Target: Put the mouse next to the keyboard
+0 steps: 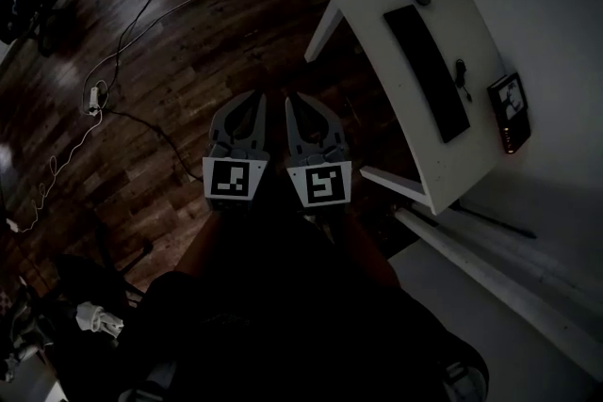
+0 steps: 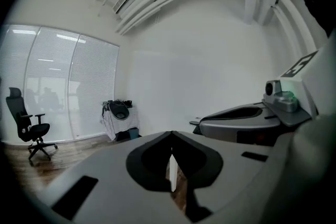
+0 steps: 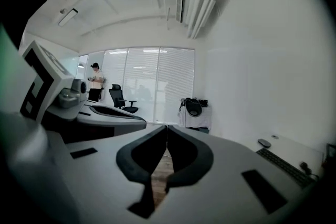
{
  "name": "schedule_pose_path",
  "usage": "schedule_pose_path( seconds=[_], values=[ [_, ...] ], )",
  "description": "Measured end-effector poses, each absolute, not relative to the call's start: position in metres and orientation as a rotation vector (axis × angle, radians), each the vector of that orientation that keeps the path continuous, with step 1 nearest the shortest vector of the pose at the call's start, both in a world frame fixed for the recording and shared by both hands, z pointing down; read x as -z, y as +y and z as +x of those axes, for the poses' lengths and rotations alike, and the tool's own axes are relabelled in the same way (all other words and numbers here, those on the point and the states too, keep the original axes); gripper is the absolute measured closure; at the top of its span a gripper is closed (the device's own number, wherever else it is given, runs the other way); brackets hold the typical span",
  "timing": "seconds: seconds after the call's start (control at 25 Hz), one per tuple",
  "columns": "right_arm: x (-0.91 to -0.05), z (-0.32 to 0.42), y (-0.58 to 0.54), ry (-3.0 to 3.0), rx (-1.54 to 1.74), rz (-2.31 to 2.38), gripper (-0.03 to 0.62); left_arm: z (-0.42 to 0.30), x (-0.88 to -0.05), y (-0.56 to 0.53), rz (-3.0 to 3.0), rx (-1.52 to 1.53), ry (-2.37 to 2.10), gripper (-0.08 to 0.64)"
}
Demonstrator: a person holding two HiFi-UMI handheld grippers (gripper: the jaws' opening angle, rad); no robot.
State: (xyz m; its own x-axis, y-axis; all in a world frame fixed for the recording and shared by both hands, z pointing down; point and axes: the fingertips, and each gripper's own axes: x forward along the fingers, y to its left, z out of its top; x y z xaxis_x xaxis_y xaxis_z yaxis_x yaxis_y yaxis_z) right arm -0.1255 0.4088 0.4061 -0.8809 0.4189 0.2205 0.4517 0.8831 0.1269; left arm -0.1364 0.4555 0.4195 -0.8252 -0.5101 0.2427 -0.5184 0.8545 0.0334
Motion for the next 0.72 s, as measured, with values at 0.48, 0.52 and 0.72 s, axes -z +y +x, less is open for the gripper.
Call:
schedule_pose_path(
  seconds=[0.48,0.52,0.72],
  values=[
    [-0.401,-0.23,0.406,-2.824,0.31,-0.475,0.571,-0.232,-0.428,0.447,1.065,-0.038,-2.613,0.557],
    [-0.402,-0.234,0.402,-2.817,0.318,-0.461,0.571,-0.236,-0.431,0.447,1.072,-0.026,-2.601,0.557],
    [-0.418,-0.251,0.391,-2.765,0.344,-0.417,0.571,-0.259,-0.444,0.441,1.094,0.0,-2.571,0.557]
  ],
)
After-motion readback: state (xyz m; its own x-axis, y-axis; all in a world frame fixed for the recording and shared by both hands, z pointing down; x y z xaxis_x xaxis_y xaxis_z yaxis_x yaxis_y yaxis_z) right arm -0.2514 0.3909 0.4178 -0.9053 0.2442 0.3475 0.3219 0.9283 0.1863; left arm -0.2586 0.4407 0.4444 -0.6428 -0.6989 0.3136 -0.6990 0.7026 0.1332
